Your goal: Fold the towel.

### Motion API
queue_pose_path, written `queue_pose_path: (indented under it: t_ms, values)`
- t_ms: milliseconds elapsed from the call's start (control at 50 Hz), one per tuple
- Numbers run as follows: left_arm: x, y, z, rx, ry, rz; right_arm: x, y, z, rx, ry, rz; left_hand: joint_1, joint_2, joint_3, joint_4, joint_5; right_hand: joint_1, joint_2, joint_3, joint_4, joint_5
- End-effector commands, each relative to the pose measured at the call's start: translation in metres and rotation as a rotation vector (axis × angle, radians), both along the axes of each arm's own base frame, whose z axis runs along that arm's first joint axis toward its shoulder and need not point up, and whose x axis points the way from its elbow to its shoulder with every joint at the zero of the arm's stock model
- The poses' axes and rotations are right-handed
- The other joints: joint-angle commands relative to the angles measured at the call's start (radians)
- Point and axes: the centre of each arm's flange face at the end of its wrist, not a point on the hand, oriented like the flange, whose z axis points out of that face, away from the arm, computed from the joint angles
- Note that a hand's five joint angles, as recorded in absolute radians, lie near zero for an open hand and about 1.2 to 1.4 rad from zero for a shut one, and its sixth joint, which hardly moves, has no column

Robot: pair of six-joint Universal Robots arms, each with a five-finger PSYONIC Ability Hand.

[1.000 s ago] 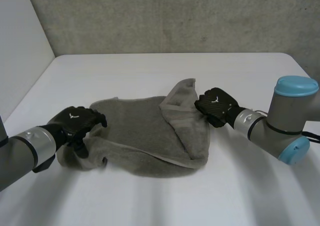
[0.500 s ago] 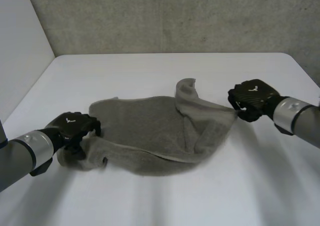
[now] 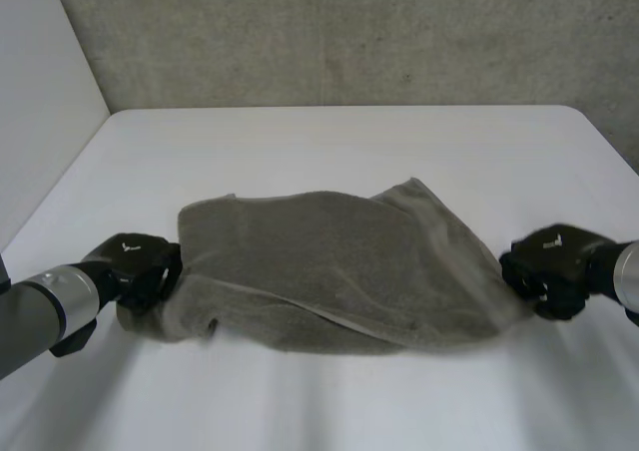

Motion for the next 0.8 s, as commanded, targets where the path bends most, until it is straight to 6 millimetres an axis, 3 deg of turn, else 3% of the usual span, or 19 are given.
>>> queue_pose_path:
  t_ms: [20,40,180,380,440,480,600,720,760,800]
  values:
    - [0.007,-0.012,-0.002,-0.046,0.002,0.028,-0.009,0.000,-0.014,0.023,0.152,0.014,-0.520,-0.565,-0.563,-0.564,-0.550,0.419,0.224,0.210,0.203,0.269]
    - [0.008,-0.013,-0.002,-0.050,0.001,0.029,-0.008,-0.001,-0.014,0.017,0.151,0.015,-0.638,-0.683,-0.681,-0.682,-0.668,0.419,0.224,0.210,0.203,0.269]
    - [0.009,-0.015,0.001,-0.069,0.003,0.039,-0.008,-0.011,-0.014,-0.045,0.123,-0.013,-0.639,-0.684,-0.682,-0.683,-0.669,0.419,0.224,0.210,0.203,0.269]
    - [0.013,-0.015,-0.011,-0.028,0.000,0.051,-0.008,-0.016,-0.014,-0.064,0.083,-0.054,-0.628,-0.673,-0.670,-0.671,-0.657,0.419,0.224,0.210,0.203,0.269]
    - [0.011,-0.014,-0.021,-0.001,-0.003,0.044,-0.008,-0.015,-0.015,-0.066,0.083,-0.052,-0.510,-0.555,-0.553,-0.554,-0.540,0.419,0.224,0.210,0.203,0.269]
    - [0.009,-0.013,-0.026,0.015,-0.001,0.036,-0.008,-0.016,-0.016,-0.073,0.082,-0.055,-0.218,-0.263,-0.261,-0.262,-0.248,0.419,0.224,0.210,0.203,0.269]
    - [0.008,-0.015,-0.027,0.006,-0.004,0.033,-0.008,-0.019,-0.016,-0.090,0.083,-0.057,0.159,0.114,0.117,0.116,0.129,0.419,0.224,0.210,0.203,0.269]
    - [0.006,-0.037,-0.007,-0.156,0.001,0.034,-0.001,-0.033,-0.011,-0.143,0.084,-0.040,0.235,0.190,0.193,0.192,0.205,0.419,0.224,0.210,0.203,0.269]
    - [0.004,-0.047,0.002,-0.225,0.001,0.037,0.018,-0.045,-0.003,-0.214,0.069,0.000,0.235,0.190,0.193,0.192,0.205,0.419,0.224,0.210,0.203,0.269]
    - [-0.003,-0.066,0.026,-0.384,0.004,0.039,0.029,-0.054,0.003,-0.269,0.053,0.005,0.235,0.190,0.193,0.192,0.205,0.419,0.224,0.210,0.203,0.269]
